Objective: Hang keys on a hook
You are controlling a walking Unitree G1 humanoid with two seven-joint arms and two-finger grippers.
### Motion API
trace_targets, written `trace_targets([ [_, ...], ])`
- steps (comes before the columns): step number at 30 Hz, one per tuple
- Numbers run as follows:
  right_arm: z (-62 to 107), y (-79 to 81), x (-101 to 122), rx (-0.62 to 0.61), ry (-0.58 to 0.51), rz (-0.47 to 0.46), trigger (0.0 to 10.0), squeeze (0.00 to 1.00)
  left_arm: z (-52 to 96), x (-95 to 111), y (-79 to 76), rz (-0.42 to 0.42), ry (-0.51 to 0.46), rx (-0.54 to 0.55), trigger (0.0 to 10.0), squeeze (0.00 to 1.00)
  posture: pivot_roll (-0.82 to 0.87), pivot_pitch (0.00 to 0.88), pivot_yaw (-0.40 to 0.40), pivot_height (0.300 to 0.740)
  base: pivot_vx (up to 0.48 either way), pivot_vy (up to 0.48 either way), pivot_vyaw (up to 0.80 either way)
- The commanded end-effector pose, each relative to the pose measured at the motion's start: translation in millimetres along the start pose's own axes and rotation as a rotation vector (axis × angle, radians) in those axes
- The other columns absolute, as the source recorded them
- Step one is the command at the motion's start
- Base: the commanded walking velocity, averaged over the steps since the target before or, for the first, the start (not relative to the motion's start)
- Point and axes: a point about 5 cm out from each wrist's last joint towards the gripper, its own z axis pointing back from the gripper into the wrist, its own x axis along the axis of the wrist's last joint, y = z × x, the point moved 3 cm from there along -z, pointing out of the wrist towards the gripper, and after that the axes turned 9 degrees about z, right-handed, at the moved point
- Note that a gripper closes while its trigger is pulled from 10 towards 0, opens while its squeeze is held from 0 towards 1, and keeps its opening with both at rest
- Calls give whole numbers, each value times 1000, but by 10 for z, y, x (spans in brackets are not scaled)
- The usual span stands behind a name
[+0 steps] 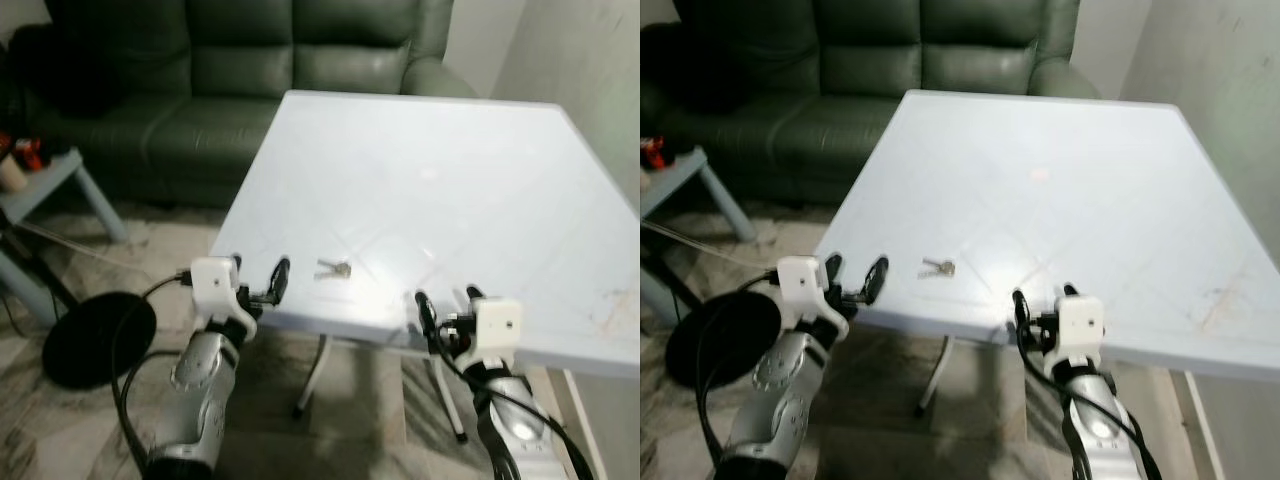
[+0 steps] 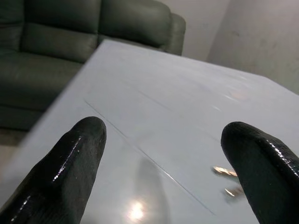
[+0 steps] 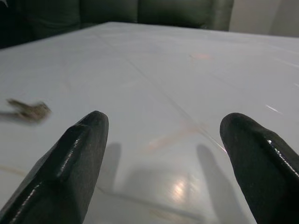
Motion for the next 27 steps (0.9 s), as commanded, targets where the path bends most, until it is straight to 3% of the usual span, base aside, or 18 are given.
trace_targets([
  [1, -10, 67, 31, 11, -9, -16, 10000, 0, 37, 37, 129, -16, -6, 47, 10000, 0, -63, 68, -8, 732, 0, 401, 0],
  [20, -58, 44, -18, -8, 38, 17, 10000, 0, 33, 45, 109, -26, -30, 63, 10000, 0, -61, 53, -17, 732, 0, 0, 0],
  [22, -62, 58, -54, 0, 72, -32, 10000, 0, 38, 41, 113, -23, -31, 64, 10000, 0, -62, 53, -17, 732, 0, 0, 0],
  [27, -78, 19, -61, -19, 94, 13, 10000, 0, 42, 30, 113, -18, -31, 70, 10000, 0, -66, 53, -18, 732, 0, 0, 0],
])
